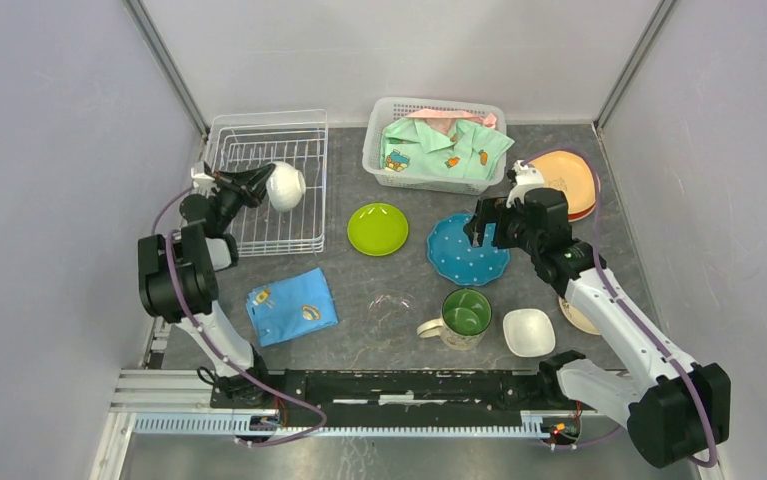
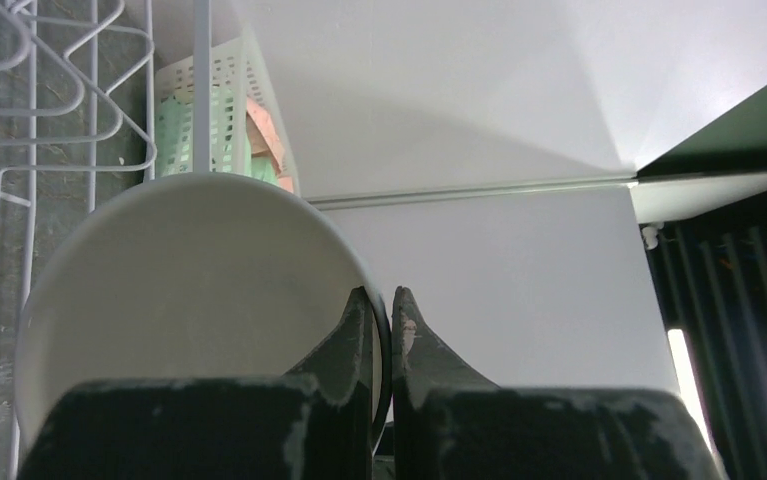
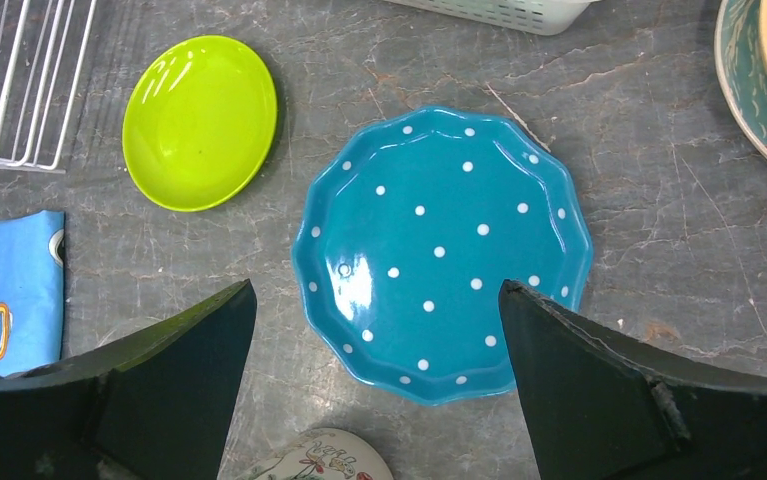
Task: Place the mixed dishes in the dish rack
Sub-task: Turn the bowl upside down on the dish rack.
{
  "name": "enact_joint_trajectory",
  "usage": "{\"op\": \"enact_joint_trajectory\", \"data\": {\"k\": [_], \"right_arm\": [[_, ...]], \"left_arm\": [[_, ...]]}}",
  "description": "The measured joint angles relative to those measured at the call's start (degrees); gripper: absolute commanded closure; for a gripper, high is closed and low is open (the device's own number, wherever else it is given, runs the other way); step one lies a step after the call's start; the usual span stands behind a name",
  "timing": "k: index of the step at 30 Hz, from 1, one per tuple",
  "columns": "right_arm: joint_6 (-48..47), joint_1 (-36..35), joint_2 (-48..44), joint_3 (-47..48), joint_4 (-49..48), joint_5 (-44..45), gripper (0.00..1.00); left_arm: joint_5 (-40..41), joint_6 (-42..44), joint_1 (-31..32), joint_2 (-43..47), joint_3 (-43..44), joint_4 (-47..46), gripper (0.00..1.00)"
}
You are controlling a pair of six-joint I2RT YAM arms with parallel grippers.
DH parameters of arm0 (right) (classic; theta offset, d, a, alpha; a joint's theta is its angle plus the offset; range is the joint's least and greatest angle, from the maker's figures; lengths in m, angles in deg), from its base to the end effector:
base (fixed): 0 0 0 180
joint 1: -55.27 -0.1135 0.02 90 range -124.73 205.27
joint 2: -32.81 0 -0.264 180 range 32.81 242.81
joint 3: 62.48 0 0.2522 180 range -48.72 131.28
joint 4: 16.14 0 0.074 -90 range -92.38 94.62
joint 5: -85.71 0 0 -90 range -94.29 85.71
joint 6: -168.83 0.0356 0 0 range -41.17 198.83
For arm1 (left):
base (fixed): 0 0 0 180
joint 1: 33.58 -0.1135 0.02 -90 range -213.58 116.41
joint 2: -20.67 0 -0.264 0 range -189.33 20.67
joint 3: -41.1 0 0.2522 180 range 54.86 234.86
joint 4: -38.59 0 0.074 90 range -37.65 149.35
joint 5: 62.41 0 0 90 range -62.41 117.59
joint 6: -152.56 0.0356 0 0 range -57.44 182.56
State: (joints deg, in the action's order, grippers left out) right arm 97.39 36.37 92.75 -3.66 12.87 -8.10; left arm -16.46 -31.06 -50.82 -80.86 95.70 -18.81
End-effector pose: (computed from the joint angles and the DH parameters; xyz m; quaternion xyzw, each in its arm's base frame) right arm 0.2212 0.0782 0.2821 -0.0192 0.8661 0.1874 0.4631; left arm 0.3349 0.0780 0.2060 -0.3247 0.5738 -0.6291 0.4118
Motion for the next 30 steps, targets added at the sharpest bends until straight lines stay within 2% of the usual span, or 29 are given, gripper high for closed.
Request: {"op": "enact_joint_trajectory", "data": {"k": [4, 18, 22, 30], "right_arm": [[-0.37, 0.22, 0.0, 0.0, 0.15, 0.02, 0.02], [-0.44, 0.33, 0.02, -0.98, 0.15, -0.02, 0.02], [-0.52, 0.33, 0.02, -0.98, 0.15, 0.0, 0.02], [-0.87, 0.5, 0.09, -0.98, 0.17, 0.0, 0.02]], "left_arm": [[0.04, -4.26, 0.0, -4.24, -1.75, -6.95, 0.98], [0.37, -6.75, 1.33, -8.76, -2.56, -15.96, 0.98], [0.39, -7.28, 1.6, -9.35, -2.03, -16.41, 0.95], [0.37, -7.5, 2.21, -11.54, 1.79, -16.33, 0.98]]}}
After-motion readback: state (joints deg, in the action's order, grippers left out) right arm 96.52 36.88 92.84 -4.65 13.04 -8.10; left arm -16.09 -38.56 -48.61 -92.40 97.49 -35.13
